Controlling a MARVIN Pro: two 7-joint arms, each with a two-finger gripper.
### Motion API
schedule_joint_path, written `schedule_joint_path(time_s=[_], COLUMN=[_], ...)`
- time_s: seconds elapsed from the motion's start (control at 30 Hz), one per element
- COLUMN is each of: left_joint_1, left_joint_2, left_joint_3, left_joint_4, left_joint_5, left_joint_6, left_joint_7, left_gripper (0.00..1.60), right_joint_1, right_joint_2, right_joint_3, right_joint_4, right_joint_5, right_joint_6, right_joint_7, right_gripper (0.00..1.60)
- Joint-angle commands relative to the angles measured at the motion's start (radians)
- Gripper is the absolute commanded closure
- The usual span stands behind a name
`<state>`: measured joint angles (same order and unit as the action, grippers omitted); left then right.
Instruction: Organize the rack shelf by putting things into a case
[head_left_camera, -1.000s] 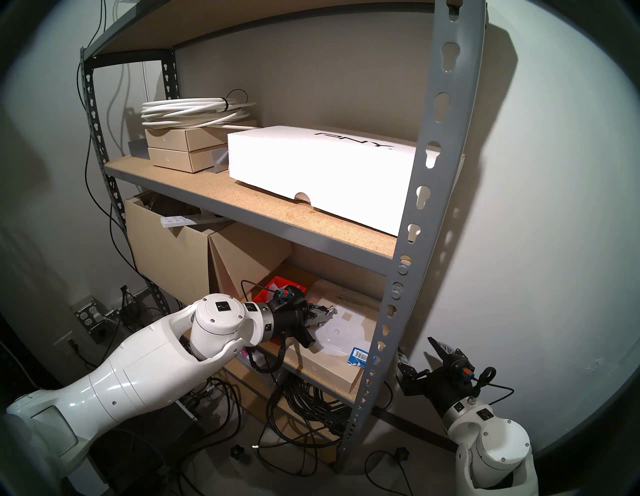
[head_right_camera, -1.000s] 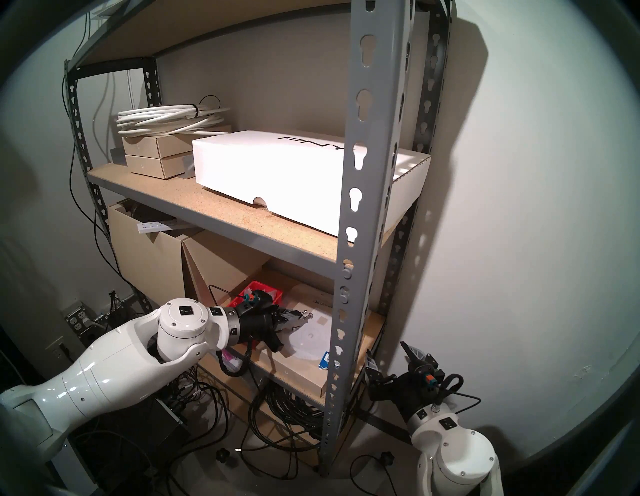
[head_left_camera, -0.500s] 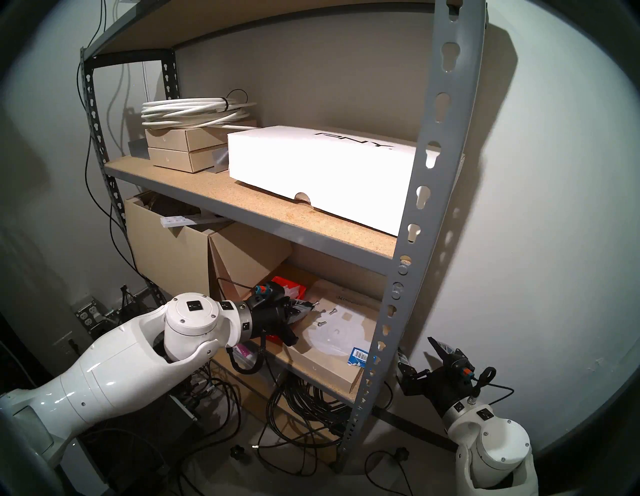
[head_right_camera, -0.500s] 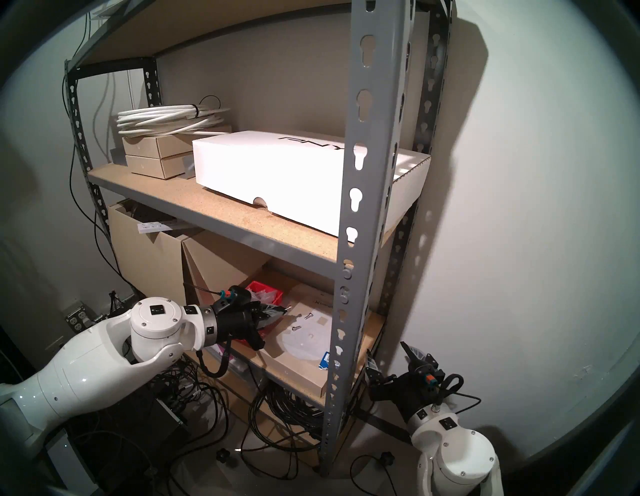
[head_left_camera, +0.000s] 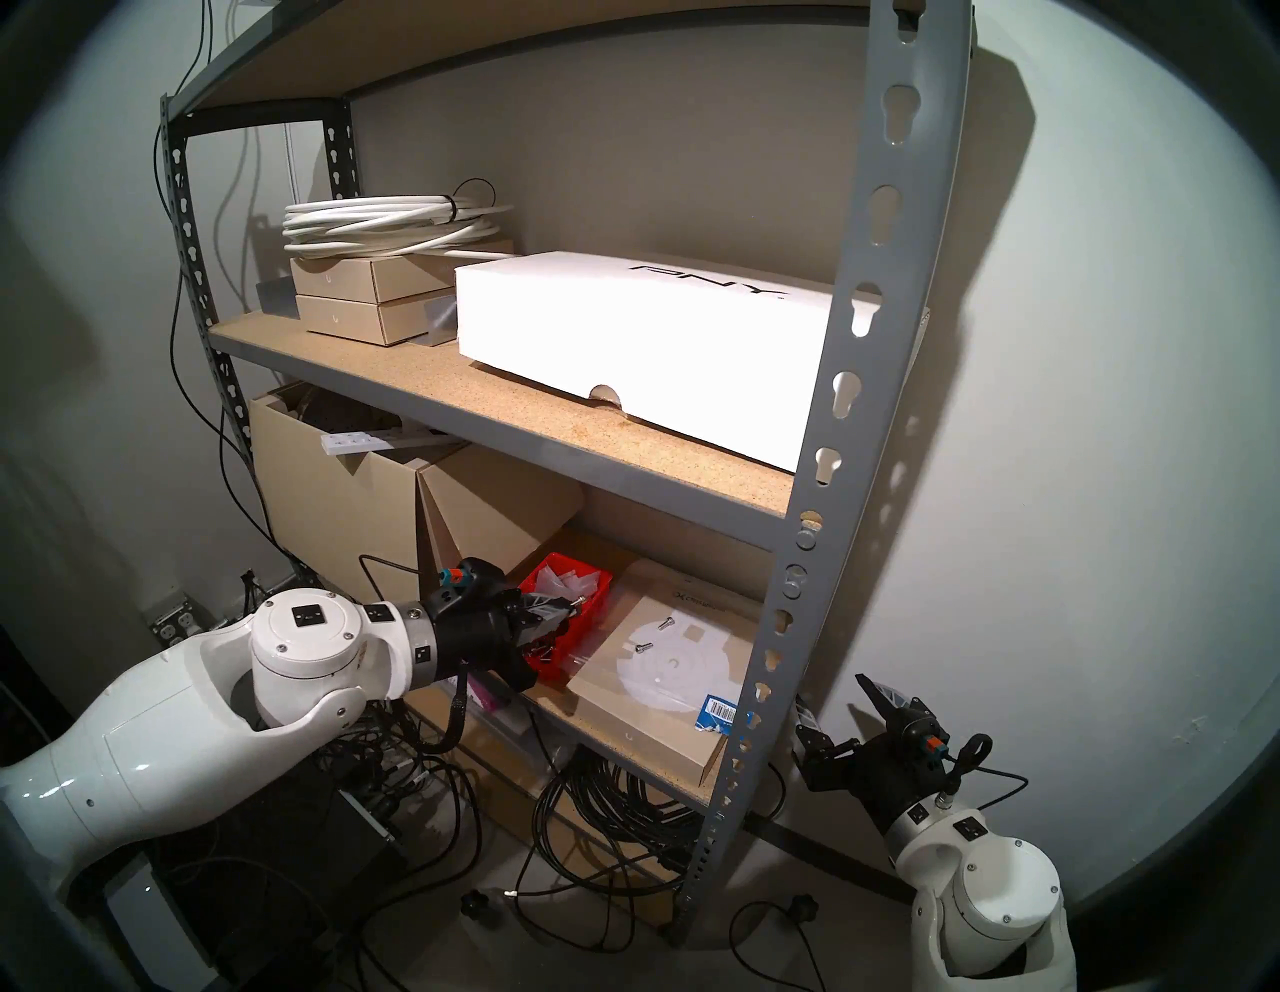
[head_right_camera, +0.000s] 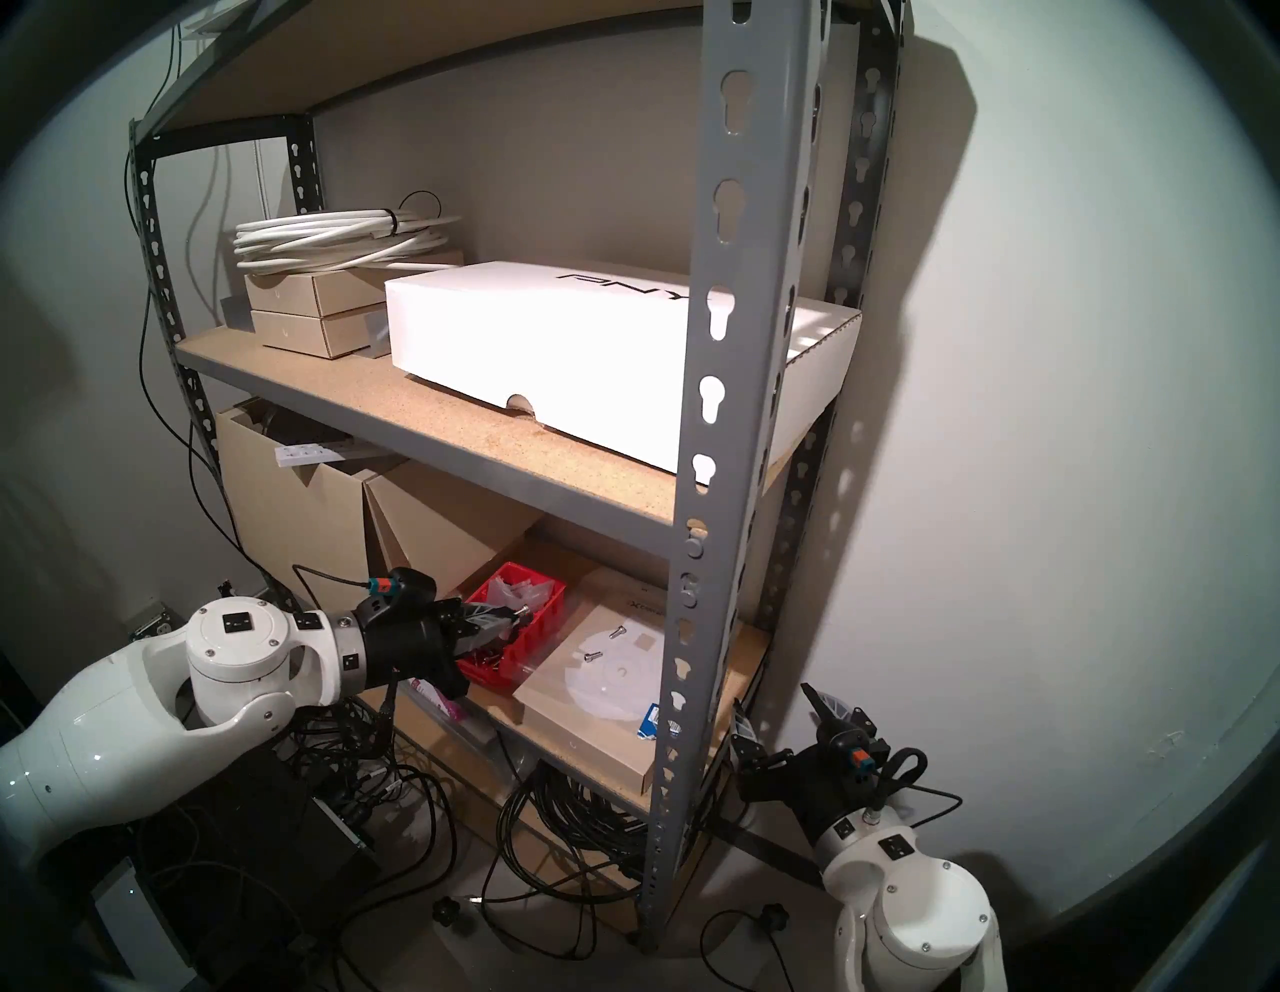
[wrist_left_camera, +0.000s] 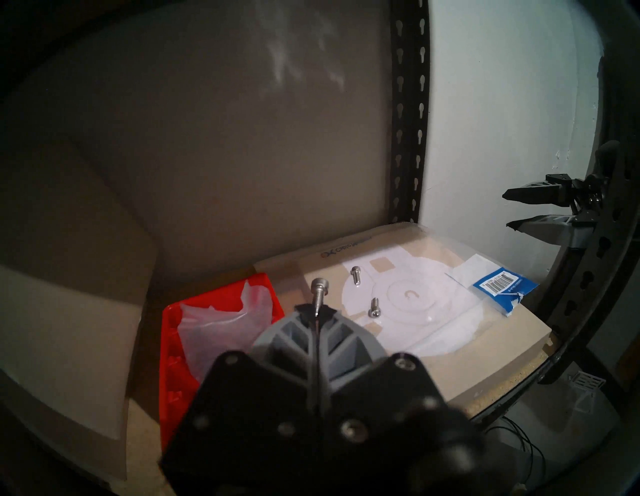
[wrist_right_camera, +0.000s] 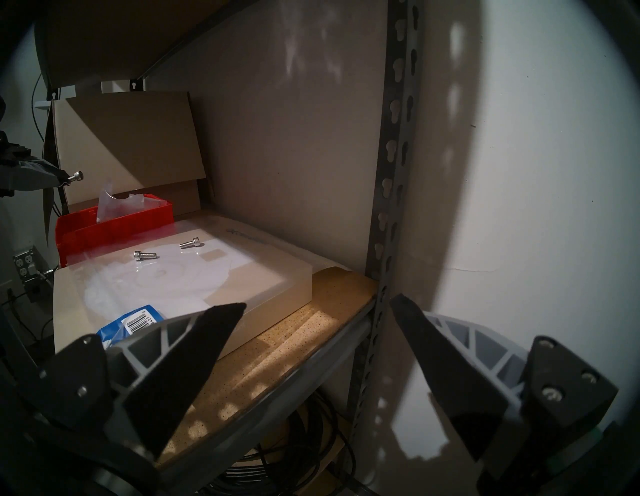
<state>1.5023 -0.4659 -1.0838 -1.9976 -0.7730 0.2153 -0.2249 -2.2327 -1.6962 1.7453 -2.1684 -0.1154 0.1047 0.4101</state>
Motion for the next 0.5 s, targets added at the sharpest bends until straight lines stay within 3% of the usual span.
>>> schedule_joint_path(time_s=[0.0, 0.2, 0.47], left_joint_1=[0.099, 0.109, 0.046], left_joint_2=[0.105, 0.104, 0.027], left_joint_3=[-0.060, -0.053, -0.009], left_joint_4=[-0.014, 0.014, 0.074], left_joint_5=[-0.052, -0.055, -0.021], left_joint_6=[-0.071, -0.093, -0.064], left_joint_7=[0.020, 0.017, -0.006], left_gripper=[1.60, 1.60, 1.60], right_joint_1=[0.005, 0.005, 0.005], right_joint_2=[0.001, 0.000, 0.000], right_joint_3=[0.000, 0.000, 0.000], right_joint_4=[-0.021, -0.021, -0.021], right_joint_5=[0.000, -0.001, -0.001], right_joint_6=[-0.007, -0.007, -0.007], right_joint_7=[-0.001, -0.001, 0.000], right_gripper=[0.00, 0.00, 0.00])
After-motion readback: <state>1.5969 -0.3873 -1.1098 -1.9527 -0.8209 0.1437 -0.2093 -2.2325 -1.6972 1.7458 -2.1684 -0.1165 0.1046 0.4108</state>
